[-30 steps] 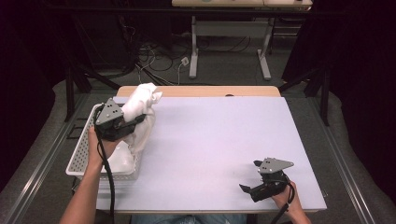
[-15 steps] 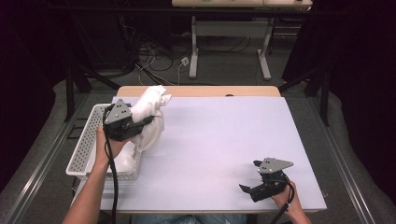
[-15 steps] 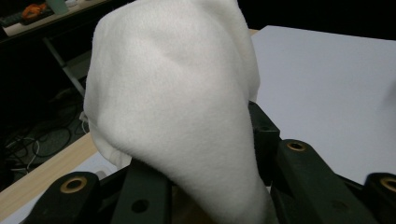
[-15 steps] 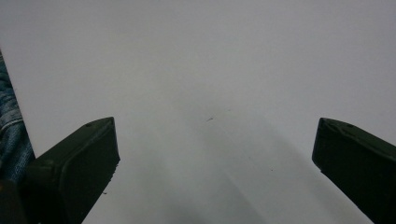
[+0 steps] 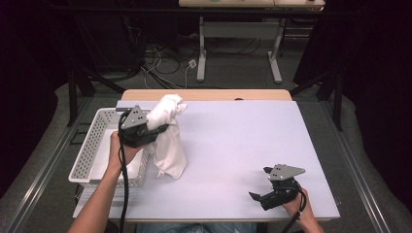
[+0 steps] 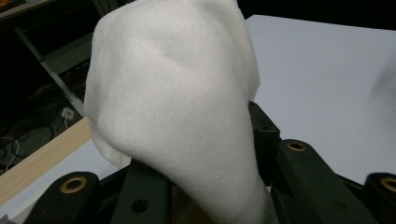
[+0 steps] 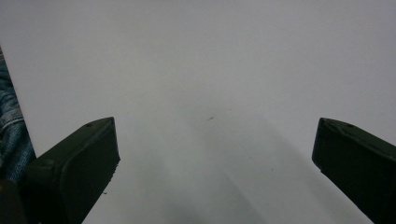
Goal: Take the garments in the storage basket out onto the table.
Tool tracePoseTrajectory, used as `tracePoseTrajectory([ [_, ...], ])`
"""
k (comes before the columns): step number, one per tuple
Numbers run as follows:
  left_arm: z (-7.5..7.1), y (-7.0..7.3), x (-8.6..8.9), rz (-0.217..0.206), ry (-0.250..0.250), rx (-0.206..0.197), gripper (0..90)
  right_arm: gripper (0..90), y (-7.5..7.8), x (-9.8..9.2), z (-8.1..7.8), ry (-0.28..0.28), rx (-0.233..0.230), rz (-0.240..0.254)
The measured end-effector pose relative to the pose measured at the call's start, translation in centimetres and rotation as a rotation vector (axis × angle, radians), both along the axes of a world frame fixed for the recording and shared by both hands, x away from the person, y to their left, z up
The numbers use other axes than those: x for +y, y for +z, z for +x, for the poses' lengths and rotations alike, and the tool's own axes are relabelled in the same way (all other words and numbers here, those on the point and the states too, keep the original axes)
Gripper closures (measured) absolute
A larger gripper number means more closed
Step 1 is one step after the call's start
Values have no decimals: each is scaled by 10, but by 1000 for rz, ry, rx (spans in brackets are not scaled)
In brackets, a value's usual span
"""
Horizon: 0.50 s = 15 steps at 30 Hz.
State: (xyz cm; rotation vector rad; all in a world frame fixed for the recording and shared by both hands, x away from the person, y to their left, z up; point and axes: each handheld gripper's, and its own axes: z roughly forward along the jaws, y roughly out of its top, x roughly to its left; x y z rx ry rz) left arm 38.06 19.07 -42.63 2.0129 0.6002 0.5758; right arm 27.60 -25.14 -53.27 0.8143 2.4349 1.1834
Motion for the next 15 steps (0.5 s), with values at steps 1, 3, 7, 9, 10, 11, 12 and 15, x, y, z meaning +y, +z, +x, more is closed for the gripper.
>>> tracePoseTrajectory([
  [1, 0, 0, 0, 0, 0, 0, 676, 3, 0, 0, 0, -3, -3, 2],
  [3, 1, -2, -3, -16, -15, 11, 676, 3, 0, 0, 0, 1, 2, -2],
  [7, 3, -5, -8, -18, -29, 24, 676, 3, 0, 0, 0, -3, -3, -1],
  [9, 5, -8, -11, -18, -36, 34, 676, 3, 0, 0, 0, -5, -2, -2],
  [10, 6, -10, -13, -19, -40, 44, 676, 3, 0, 0, -1, -5, -5, -5],
  [11, 6, -13, -16, -20, -47, 51, 676, 3, 0, 0, -1, -6, -6, -6],
  [12, 6, -13, -16, -20, -47, 51, 676, 3, 0, 0, -1, -6, -6, -6],
  [15, 8, -22, -26, -9, -62, 73, 675, 3, 0, -2, -1, -5, -2, -2],
])
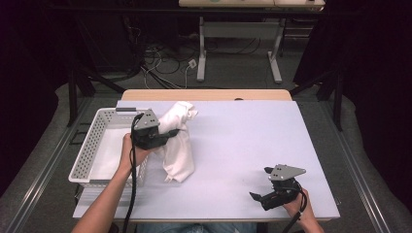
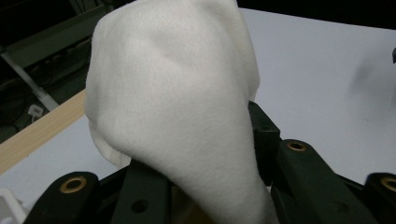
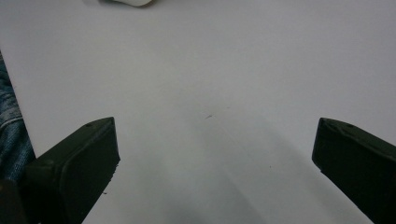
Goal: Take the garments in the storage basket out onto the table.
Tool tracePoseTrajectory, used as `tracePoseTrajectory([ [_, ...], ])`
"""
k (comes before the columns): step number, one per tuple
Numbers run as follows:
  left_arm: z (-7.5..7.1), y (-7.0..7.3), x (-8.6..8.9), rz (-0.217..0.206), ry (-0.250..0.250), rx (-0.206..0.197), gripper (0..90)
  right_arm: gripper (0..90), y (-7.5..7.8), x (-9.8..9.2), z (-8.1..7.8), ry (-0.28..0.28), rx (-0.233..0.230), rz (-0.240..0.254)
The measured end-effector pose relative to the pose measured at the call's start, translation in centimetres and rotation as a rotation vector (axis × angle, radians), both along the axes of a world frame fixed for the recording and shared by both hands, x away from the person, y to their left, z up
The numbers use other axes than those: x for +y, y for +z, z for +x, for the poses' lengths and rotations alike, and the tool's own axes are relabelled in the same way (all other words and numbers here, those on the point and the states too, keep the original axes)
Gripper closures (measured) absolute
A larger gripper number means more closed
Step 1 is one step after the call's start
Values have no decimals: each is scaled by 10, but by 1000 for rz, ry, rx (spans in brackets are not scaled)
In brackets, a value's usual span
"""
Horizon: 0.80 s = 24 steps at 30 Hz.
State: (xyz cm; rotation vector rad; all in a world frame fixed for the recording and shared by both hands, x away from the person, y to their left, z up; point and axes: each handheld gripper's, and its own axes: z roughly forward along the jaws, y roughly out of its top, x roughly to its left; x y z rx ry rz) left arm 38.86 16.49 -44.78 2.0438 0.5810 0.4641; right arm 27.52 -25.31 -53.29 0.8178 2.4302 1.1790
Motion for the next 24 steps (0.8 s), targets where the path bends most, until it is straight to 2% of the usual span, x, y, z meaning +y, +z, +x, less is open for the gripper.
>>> tracePoseTrajectory([
  [14, 3, -15, -20, 0, -37, 30, 674, 3, 0, 0, -1, -1, -2, -4],
  [24, 6, -26, -33, 0, -57, 34, 673, 2, 0, -1, -1, -5, 3, -2],
])
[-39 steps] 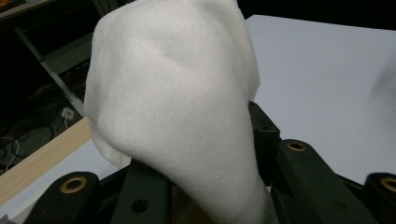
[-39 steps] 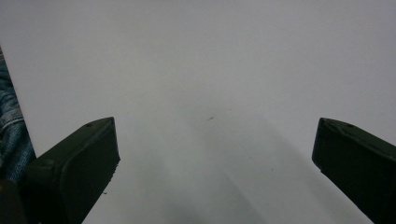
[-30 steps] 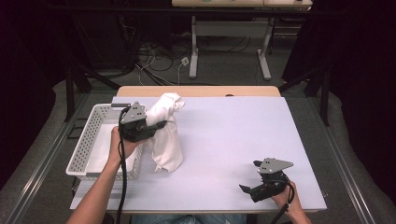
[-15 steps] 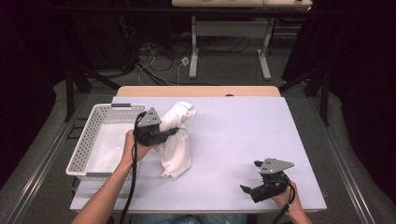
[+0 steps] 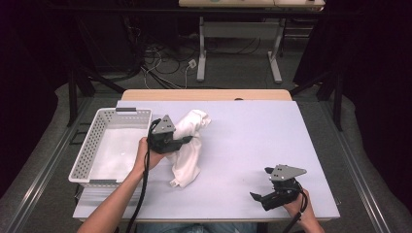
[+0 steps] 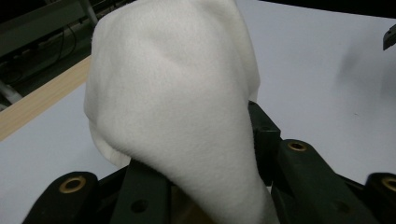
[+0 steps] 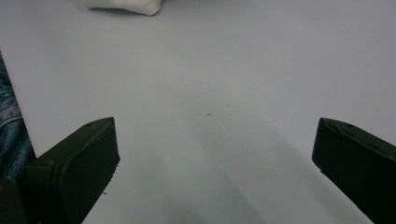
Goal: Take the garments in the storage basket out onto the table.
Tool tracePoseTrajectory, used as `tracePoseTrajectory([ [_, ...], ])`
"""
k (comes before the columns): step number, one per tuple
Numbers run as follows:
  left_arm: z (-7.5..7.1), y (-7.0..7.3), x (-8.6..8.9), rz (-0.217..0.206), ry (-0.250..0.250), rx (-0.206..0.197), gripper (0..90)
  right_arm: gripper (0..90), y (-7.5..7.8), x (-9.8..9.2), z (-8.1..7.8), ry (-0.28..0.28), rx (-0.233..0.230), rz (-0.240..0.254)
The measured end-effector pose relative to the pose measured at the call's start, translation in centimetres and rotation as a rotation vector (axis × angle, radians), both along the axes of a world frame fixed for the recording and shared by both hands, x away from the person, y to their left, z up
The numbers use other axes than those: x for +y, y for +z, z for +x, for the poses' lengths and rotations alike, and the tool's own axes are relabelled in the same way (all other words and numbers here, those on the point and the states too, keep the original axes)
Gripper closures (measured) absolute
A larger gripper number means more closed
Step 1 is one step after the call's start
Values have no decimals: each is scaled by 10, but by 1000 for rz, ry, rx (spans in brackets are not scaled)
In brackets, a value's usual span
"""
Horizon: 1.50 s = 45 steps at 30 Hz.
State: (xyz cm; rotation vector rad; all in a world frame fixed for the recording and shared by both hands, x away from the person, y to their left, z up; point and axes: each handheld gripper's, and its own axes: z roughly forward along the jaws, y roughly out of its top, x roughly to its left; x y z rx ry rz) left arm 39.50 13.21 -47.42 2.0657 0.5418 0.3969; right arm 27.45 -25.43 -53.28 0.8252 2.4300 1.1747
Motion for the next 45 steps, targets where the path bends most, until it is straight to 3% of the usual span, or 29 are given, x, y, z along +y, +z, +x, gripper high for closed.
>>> tracePoseTrajectory([
  [16, 4, -13, -16, 22, -16, 21, 671, 0, 0, 0, 0, 0, -3, 4],
  [22, 2, -19, -24, 48, -34, 36, 670, 0, -1, 0, 0, -3, -8, 11],
  [31, 2, -30, -31, 52, -33, 49, 670, 0, 0, -1, -1, -2, 9, 0],
  [37, 2, -35, -36, 84, -49, 54, 668, 0, 0, 0, -1, -4, 4, -6],
  [45, 5, -42, -39, 97, -43, 66, 668, 1, -1, -1, -1, -5, 7, 1],
])
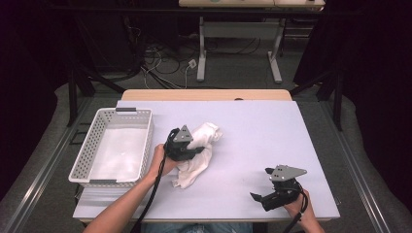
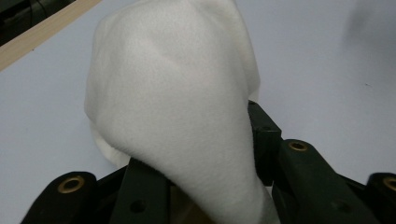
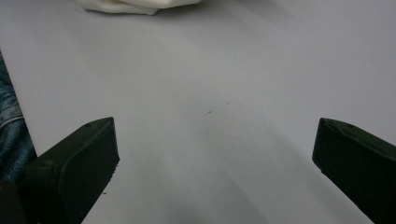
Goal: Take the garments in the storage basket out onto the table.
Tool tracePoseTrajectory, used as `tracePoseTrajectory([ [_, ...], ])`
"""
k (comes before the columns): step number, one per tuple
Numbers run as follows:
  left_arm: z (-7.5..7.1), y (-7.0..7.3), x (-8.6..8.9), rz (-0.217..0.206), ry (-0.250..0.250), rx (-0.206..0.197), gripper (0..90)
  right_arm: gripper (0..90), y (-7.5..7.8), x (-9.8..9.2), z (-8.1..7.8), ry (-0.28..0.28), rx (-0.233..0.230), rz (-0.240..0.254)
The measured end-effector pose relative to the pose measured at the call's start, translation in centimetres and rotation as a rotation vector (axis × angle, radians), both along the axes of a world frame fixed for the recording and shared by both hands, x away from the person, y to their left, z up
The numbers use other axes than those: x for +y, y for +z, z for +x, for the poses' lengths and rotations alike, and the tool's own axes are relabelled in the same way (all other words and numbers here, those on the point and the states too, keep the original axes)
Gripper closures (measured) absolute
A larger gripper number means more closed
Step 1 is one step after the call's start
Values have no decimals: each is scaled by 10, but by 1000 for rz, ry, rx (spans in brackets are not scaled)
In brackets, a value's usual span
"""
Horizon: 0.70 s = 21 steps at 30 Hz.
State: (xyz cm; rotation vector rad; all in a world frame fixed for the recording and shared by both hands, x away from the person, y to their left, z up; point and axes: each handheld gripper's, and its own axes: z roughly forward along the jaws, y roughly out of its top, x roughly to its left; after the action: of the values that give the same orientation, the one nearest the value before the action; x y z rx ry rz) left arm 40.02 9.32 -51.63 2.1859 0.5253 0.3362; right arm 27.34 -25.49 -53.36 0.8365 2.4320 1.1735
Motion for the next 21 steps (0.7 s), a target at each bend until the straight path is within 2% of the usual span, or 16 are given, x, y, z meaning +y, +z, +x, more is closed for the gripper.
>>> tracePoseTrajectory([
  [5, 4, -5, -1, 0, 12, 14, 667, 0, 0, 0, 1, 4, -3, -1],
  [13, 7, -11, -8, 6, 19, 8, 664, 0, 0, 0, 0, -6, 1, 2],
  [15, 9, -12, -10, 20, 11, 5, 664, 0, 0, 0, 1, -6, -1, 0],
  [18, 11, -18, -12, 22, 18, 26, 661, 0, -1, 0, 1, -10, 7, -4],
  [21, 13, -24, -16, 51, 23, 38, 656, 0, 0, 0, 1, -10, 3, -4],
])
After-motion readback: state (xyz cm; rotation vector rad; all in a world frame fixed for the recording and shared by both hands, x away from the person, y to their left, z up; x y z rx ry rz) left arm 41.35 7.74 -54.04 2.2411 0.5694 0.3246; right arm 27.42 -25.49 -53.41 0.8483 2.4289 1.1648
